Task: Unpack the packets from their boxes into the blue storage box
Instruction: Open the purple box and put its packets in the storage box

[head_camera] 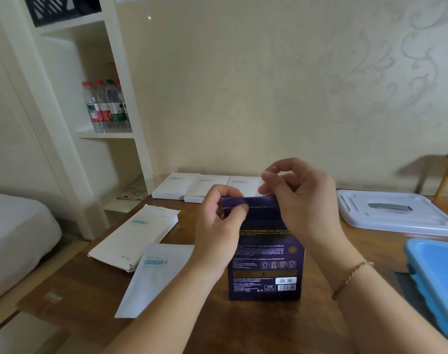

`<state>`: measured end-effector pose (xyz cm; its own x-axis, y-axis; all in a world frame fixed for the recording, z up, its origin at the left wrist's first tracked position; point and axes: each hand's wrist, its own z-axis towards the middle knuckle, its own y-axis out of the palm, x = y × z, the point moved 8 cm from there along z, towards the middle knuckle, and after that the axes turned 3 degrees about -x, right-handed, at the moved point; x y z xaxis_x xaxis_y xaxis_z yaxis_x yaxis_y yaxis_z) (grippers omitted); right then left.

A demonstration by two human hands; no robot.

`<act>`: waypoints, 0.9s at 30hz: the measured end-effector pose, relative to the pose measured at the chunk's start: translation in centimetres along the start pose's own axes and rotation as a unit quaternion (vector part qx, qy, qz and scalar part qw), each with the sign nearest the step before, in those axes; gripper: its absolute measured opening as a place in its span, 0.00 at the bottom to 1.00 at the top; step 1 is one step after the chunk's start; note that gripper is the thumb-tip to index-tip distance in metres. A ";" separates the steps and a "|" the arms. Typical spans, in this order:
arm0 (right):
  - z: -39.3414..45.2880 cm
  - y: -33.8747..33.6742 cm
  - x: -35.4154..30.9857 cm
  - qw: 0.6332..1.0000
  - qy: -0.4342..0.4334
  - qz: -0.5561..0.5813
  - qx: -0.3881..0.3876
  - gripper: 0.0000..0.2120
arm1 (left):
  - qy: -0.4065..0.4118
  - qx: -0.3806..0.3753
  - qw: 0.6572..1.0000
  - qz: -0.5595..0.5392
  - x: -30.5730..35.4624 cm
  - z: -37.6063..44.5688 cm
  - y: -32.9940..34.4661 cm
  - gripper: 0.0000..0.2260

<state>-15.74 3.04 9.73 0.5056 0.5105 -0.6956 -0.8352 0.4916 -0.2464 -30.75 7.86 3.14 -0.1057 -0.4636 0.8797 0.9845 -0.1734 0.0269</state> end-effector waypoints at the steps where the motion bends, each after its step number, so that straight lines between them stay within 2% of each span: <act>1: -0.1 0.0 0.0 1.000 0.001 0.007 -0.003 0.07 | -0.008 0.001 1.000 -0.016 -0.1 0.0 0.2 0.05; 5: -1.1 -0.6 0.5 0.999 0.008 0.050 0.007 0.04 | -0.015 0.005 0.998 -0.059 -0.5 -0.2 0.6 0.05; 11: -1.8 -1.1 -0.1 0.999 -0.028 0.031 0.013 0.02 | 0.059 0.027 0.996 -0.068 0.5 -0.8 1.1 0.02; 13: -2.2 -1.0 0.0 0.999 -0.031 0.040 -0.002 0.02 | 0.061 0.036 0.995 -0.065 0.5 -0.9 1.0 0.05; 17: -2.9 -1.5 -0.6 0.995 -0.101 -0.011 -0.015 0.01 | 0.079 0.009 0.997 0.011 0.6 -0.8 0.8 0.04; 19: -3.8 -1.7 -1.8 0.974 -0.208 -0.094 -0.003 0.02 | 0.103 -0.020 0.994 0.026 1.1 -0.5 0.6 0.04; 22: -6.4 -1.1 -2.8 0.905 -0.351 -0.238 0.025 0.03 | 0.124 -0.048 0.991 0.029 1.7 -0.2 0.2 0.04; 24: -7.5 -0.4 -2.5 0.876 -0.377 -0.298 0.034 0.05 | 0.132 -0.061 0.988 0.049 1.7 -0.2 0.4 0.05; 27: -7.7 0.0 -1.6 0.864 -0.361 -0.347 0.055 0.06 | 0.143 -0.050 0.986 0.074 1.6 -0.2 0.6 0.05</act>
<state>-18.23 -3.24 5.64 0.9124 0.3542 0.2052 -0.2723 0.8995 -0.3417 -30.39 6.83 4.46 -0.0104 -0.7142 0.6999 0.9748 -0.1633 -0.1522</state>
